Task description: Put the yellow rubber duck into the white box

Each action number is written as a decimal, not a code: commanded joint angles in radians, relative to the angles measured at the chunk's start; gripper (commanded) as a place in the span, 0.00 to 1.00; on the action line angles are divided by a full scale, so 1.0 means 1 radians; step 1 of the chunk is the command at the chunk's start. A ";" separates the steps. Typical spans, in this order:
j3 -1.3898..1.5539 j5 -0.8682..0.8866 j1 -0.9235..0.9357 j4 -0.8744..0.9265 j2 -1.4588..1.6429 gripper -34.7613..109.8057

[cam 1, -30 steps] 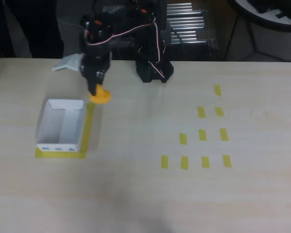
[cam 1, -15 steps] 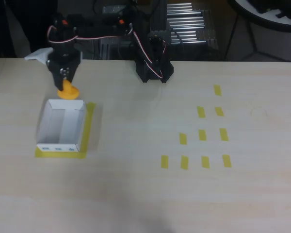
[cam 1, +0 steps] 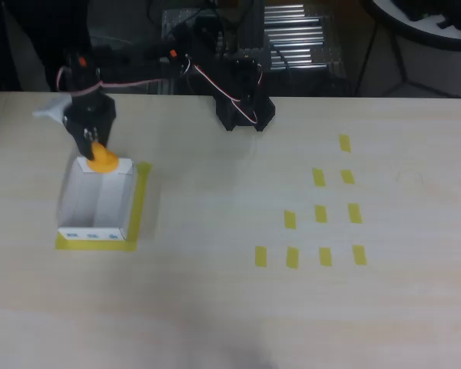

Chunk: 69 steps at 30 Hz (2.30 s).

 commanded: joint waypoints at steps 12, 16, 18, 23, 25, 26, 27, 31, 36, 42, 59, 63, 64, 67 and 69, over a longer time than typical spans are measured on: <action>-0.345 0.104 -0.118 0.011 -0.173 0.24; -0.440 0.100 -0.097 0.011 -0.261 0.24; -0.471 0.097 -0.087 0.011 -0.296 0.24; -0.558 0.098 -0.086 0.011 -0.368 0.24; -0.574 0.103 -0.086 0.011 -0.382 0.24; -0.586 0.107 -0.086 0.011 -0.390 0.24; -0.595 0.118 -0.083 0.011 -0.396 0.24; -0.598 0.123 -0.078 0.011 -0.405 0.51; -0.617 0.117 -0.081 0.011 -0.419 0.56; -0.621 0.120 -0.087 0.011 -0.420 0.57; -0.229 0.218 -0.308 0.012 -0.114 0.59; -0.092 0.273 -0.420 0.012 0.014 0.58; -0.064 0.287 -0.448 0.012 0.048 0.58; 0.031 0.321 -0.528 0.012 0.170 0.57; 0.118 0.336 -0.583 0.012 0.270 0.56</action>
